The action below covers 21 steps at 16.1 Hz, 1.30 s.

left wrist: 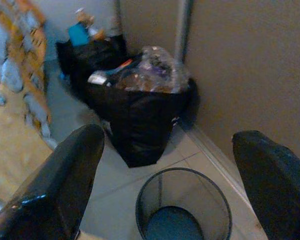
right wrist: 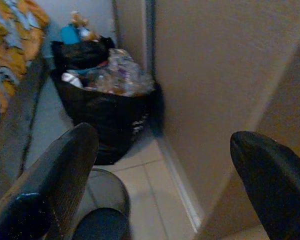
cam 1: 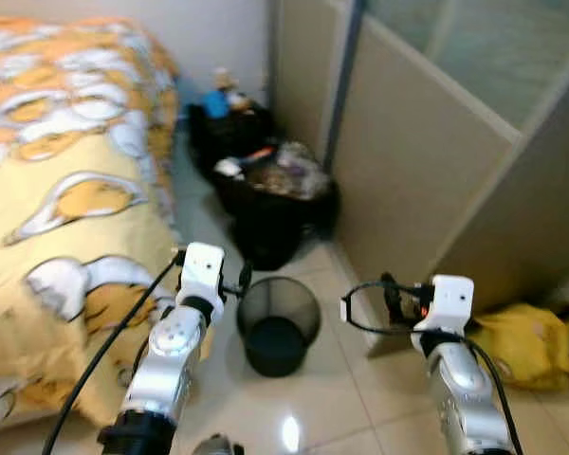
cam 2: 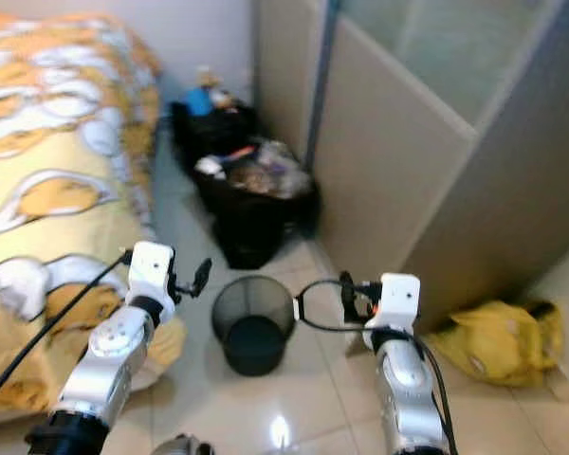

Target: Clean up the room

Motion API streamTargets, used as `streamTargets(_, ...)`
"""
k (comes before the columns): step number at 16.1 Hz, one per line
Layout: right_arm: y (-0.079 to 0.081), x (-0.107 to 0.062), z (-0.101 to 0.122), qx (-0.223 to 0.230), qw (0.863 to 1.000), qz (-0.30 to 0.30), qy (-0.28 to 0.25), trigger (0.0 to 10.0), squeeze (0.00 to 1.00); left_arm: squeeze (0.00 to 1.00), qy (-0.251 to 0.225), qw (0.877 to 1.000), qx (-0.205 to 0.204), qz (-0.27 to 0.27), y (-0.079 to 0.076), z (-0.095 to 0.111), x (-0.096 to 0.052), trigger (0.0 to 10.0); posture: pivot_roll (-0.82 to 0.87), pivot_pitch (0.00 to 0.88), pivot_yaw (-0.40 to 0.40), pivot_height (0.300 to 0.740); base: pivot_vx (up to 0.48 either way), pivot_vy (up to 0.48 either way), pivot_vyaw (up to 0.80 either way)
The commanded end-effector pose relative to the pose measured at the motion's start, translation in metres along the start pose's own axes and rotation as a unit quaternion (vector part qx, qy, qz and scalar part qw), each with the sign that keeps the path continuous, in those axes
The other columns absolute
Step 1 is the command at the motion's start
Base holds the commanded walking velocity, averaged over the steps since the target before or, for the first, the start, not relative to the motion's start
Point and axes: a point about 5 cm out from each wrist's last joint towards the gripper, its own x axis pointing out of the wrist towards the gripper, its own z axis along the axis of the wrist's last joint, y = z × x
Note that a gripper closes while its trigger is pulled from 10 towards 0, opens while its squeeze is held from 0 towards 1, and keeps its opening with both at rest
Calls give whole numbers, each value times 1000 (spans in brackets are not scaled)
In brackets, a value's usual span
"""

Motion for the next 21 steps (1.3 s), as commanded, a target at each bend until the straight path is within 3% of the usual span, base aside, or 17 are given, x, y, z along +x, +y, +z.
streamTargets(1, -7, -3, -2, 12, 1000, -7, 2, 10000, 0, 0, 9, 999, -39, 9, -3, 4, 6, 10000, 33, 0, -17, 740, 0, 0, 438)
streamTargets(4, -18, -13, -5, 33, 999, 1, 5, 10000, 0, 0, -32, 998, 49, -7, -20, 30, 15, 10000, 7, 0, -35, 740, 0, 0, 444)
streamTargets(6, -27, -20, -6, 30, 999, 3, 12, 10000, 0, 0, -9, 1000, 27, 0, -21, 17, 10, 10000, -5, 0, -69, 740, 0, 0, 434)
streamTargets(9, -31, -23, -1, 16, 1000, 1, 12, 10000, 0, 0, 5, 1000, 26, 6, -24, 9, 4, 10000, -5, 0, -84, 740, 0, 0, 283)
streamTargets(12, -16, -19, -1, 35, 999, 15, 10, 10000, 0, 0, -8, 998, 66, -7, -20, 16, 3, 10000, 2, 0, -40, 740, 0, -314, 417)
streamTargets(15, -13, -17, -2, 39, 999, 8, 5, 10000, 0, 0, 0, 998, 64, -7, -21, 16, 6, 10000, -3, 0, -22, 740, 0, -156, 377)
streamTargets(17, -13, -15, 0, 38, 999, 8, 6, 10000, 0, 0, 1, 999, 40, 1, -17, 17, 10, 10000, -6, 0, -20, 740, 0, 240, 0)
streamTargets(20, -12, -13, -2, 38, 999, 4, 9, 10000, 0, 0, 21, 999, 24, 25, 4, 8, 12, 10000, 2, 0, -14, 740, 0, 480, 0)
streamTargets(21, -12, -11, -2, 34, 999, 2, 7, 10000, 0, 0, 4, 1000, 15, 20, 11, 12, 13, 10000, 8, 0, -11, 740, 0, 480, 0)
